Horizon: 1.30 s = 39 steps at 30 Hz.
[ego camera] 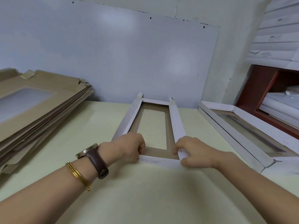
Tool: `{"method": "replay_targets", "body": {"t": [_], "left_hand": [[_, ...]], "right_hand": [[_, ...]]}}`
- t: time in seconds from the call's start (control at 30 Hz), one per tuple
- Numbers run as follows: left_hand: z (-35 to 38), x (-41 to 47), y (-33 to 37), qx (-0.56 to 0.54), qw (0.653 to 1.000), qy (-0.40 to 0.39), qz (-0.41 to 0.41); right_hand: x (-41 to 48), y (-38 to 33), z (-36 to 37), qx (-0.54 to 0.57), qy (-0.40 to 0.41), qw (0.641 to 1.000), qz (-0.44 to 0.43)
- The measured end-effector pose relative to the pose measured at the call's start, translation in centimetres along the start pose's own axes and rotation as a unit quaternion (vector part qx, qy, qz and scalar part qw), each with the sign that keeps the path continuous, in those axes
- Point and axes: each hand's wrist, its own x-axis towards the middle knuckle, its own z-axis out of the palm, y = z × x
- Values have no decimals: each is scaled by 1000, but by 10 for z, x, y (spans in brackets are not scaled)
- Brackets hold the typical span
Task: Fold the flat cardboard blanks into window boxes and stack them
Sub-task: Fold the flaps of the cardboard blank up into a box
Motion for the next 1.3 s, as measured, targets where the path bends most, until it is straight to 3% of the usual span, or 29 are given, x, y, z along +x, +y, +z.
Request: {"method": "replay_targets", "body": {"t": [0.23,0.53,0.8,1.03,1.2,1.3], "left_hand": [[-5,-1,-9,5,999,-41,0],[-18,-3,-24,63,993,-99,-16],[-18,-3,-29,96,992,-56,-65],[-2,6,3,-15,999,-34,-24],[8,13,21,-12,1000,4,-22],[15,14,26,52,996,60,-33]], "right_hand": [[10,32,-10,-114,-62,992,10],[32,37,12,-186,33,980,-54],[50,22,18,-198,59,976,-64],[62,-2,18,-229,60,970,-57],[63,-18,19,-236,71,967,-56],[62,-29,20,-233,77,967,-60]]}}
